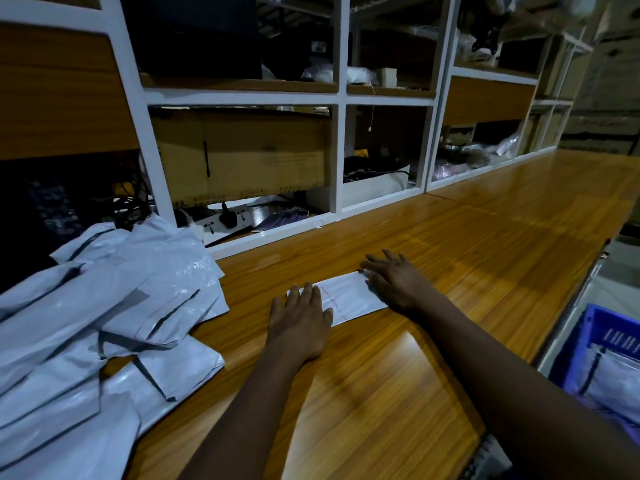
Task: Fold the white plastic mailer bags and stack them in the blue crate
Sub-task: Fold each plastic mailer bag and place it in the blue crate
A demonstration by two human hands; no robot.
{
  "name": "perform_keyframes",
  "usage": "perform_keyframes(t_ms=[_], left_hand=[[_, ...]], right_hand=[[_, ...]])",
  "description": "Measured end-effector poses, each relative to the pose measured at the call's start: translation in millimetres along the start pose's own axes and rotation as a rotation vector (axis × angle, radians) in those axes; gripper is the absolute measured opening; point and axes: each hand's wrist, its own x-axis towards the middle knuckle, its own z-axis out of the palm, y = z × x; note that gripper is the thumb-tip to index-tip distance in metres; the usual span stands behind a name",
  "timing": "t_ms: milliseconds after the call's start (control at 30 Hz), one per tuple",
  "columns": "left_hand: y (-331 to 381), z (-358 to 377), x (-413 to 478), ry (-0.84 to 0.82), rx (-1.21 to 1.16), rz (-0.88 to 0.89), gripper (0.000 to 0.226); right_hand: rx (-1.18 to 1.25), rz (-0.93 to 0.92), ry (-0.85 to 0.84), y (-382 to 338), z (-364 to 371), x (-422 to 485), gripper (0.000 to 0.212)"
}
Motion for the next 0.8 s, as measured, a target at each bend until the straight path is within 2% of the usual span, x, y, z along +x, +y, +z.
perform_keyframes(t_ms=[100, 200, 467, 733, 800], left_hand=[[0, 1, 2, -0.001, -0.022, 0.003, 0.062], [-2, 3, 3, -0.017, -0.033, 0.003, 0.061], [-1, -1, 2, -0.063, -0.015, -0.008, 0.062], [0, -3, 2, -0.077, 0.013, -0.007, 0.062], [0, -3, 2, -0.084, 0.032, -0.004, 0.063]], right_hand=[[0.035, -0.136, 0.069, -42, 2, -12, 0.043], [0.013, -0.209, 0.017, -72, 14, -13, 0.044], [-0.139, -0.131, -0.162, -64, 17, -6, 0.055], [-0.049, -0.035, -0.177, -33, 9, 2, 0.053], [-0.103, -0.066, -0.184, -25, 4, 3, 0.051]])
